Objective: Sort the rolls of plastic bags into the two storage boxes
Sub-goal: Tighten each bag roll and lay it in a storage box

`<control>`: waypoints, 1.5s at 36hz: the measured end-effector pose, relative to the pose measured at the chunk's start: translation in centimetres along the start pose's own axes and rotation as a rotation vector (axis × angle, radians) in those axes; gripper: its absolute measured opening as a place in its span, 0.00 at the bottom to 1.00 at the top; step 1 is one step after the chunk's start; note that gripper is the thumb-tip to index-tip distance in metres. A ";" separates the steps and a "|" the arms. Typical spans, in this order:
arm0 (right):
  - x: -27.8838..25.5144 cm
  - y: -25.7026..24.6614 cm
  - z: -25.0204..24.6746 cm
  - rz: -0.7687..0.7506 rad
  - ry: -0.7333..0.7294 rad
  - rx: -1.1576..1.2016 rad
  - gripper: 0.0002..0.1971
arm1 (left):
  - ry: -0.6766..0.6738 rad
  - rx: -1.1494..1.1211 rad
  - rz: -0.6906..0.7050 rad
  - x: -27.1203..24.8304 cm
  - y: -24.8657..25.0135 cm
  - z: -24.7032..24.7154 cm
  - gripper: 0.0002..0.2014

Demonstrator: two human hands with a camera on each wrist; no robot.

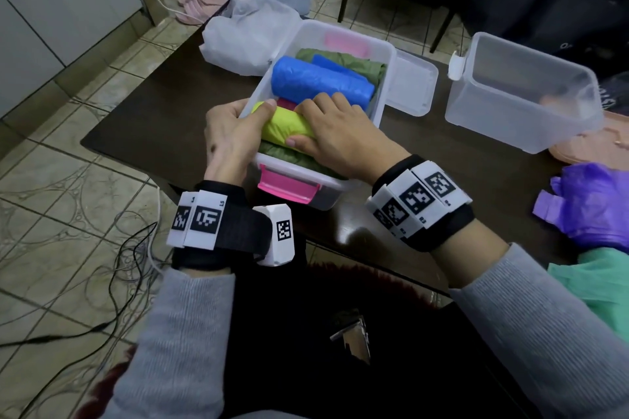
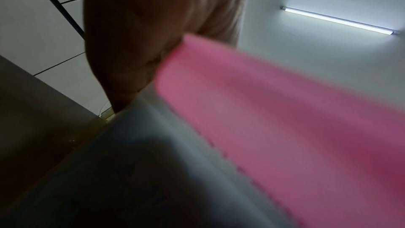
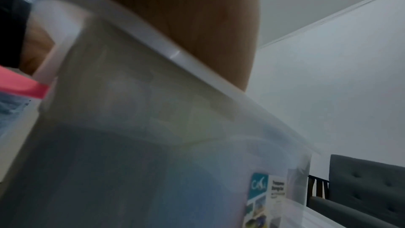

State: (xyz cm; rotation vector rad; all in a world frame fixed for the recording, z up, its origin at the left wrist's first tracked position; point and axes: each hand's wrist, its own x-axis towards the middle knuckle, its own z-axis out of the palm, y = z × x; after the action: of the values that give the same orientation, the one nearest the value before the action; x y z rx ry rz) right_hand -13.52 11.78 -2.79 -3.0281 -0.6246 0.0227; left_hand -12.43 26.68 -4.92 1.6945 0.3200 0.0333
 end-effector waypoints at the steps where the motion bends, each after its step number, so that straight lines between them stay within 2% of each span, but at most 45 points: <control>1: 0.0 0.1 0.0 0.000 0.002 0.011 0.27 | -0.002 0.003 -0.001 0.0 0.0 0.0 0.06; 3: 0.1 0.3 0.0 0.012 0.002 0.059 0.27 | -0.006 0.010 0.000 -0.1 0.1 0.0 0.05; 6: -0.1 0.5 0.0 0.029 0.031 0.181 0.27 | -0.020 0.020 0.009 -0.2 0.1 -0.1 0.09; 10: -0.7 0.8 0.1 0.062 0.242 0.411 0.27 | -0.003 0.033 0.021 -0.2 0.4 -0.2 0.20; 12: -1.2 1.3 0.3 0.116 0.375 0.498 0.25 | 0.049 0.159 0.062 -0.3 0.6 -0.3 0.25; 14: -2.2 2.3 0.5 0.192 0.470 0.549 0.25 | 0.126 0.323 0.158 -1.1 1.2 -0.1 0.27; 17: -4.1 4.7 0.9 0.309 0.537 0.550 0.23 | 0.196 0.487 0.436 -3.3 2.6 0.7 0.23; 19: -5.6 6.6 1.1 0.380 0.589 0.530 0.21 | 0.175 0.470 0.602 -4.9 3.6 2.0 0.19; 22: -8.2 9.5 1.2 0.489 0.651 0.460 0.18 | 0.075 0.337 0.766 -7.9 4.9 4.9 0.16; 25: -11.1 12.4 1.0 0.637 0.650 0.377 0.18 | -0.093 0.247 0.873 -11.0 4.9 8.6 0.15; 27: -13.1 14.2 0.7 0.754 0.653 0.333 0.19 | -0.245 0.243 0.860 -12.6 3.9 11.2 0.16; 32: -17.8 18.9 -0.1 1.104 0.633 0.308 0.21 | -0.618 0.449 0.672 -15.2 -0.8 17.1 0.20; 35: -20.4 21.5 -0.2 1.314 0.624 0.316 0.24 | -0.743 0.659 0.554 -16.2 -3.8 19.3 0.26; 39: -23.3 24.3 0.0 1.511 0.599 0.233 0.26 | -0.772 0.863 0.505 -16.7 -6.8 20.8 0.30; 43: -25.2 26.6 0.1 1.628 0.529 0.166 0.30 | -0.723 0.993 0.597 -16.9 -8.7 21.2 0.32; 47: -26.3 28.5 0.4 1.684 0.414 0.183 0.31 | -0.674 1.072 0.707 -17.1 -9.7 21.3 0.33; 50: -26.6 28.9 0.2 1.712 0.289 0.202 0.30 | -0.674 1.037 0.705 -17.1 -9.9 21.3 0.31; 54: -26.4 28.8 1.0 1.677 0.093 0.131 0.28 | -0.675 1.049 0.705 -17.0 -10.0 21.2 0.30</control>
State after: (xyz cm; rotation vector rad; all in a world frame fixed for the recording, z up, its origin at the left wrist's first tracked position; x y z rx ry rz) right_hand -26.46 -25.02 -5.19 -2.3998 1.7820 -0.0161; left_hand -26.31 3.40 -15.21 2.6290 -0.9344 -0.2190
